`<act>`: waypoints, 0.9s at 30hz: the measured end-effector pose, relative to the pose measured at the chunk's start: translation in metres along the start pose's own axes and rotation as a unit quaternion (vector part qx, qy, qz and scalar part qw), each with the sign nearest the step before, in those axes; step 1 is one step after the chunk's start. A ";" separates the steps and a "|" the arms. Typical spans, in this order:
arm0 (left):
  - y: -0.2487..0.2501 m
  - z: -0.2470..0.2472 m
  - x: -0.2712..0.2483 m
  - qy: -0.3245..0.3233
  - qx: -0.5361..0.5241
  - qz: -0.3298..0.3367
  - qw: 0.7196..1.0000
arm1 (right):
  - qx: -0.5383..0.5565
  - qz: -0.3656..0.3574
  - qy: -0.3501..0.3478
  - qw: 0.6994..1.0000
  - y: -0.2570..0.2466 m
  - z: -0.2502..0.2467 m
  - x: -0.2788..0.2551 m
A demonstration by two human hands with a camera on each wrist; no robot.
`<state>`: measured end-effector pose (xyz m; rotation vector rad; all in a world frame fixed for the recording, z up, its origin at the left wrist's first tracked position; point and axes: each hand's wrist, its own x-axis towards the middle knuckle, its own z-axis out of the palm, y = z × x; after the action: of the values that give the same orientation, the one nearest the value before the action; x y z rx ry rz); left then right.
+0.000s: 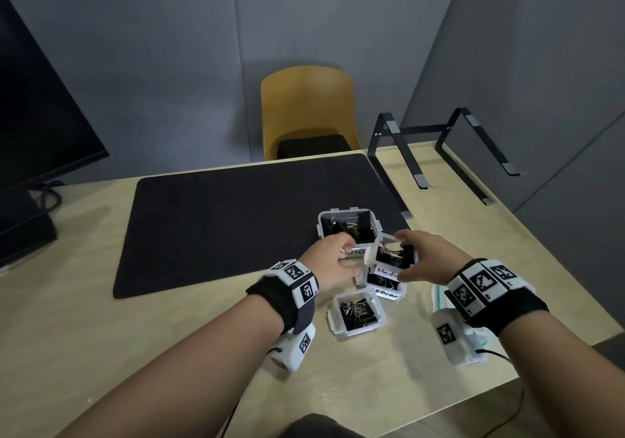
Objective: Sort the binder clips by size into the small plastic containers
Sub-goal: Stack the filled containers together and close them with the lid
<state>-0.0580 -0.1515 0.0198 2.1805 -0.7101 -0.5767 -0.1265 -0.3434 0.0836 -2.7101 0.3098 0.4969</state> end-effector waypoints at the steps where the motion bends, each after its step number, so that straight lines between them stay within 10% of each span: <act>1: -0.002 0.002 0.000 -0.009 0.008 -0.006 1.000 | -0.002 0.005 -0.004 1.000 0.001 0.002 0.000; 27: -0.013 0.029 0.018 -0.089 0.036 -0.031 0.995 | 0.002 0.002 0.000 1.000 0.012 0.018 0.002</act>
<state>-0.0580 -0.1712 -0.0107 2.2427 -0.7705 -0.7972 -0.1338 -0.3478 0.0629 -2.7068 0.3146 0.4981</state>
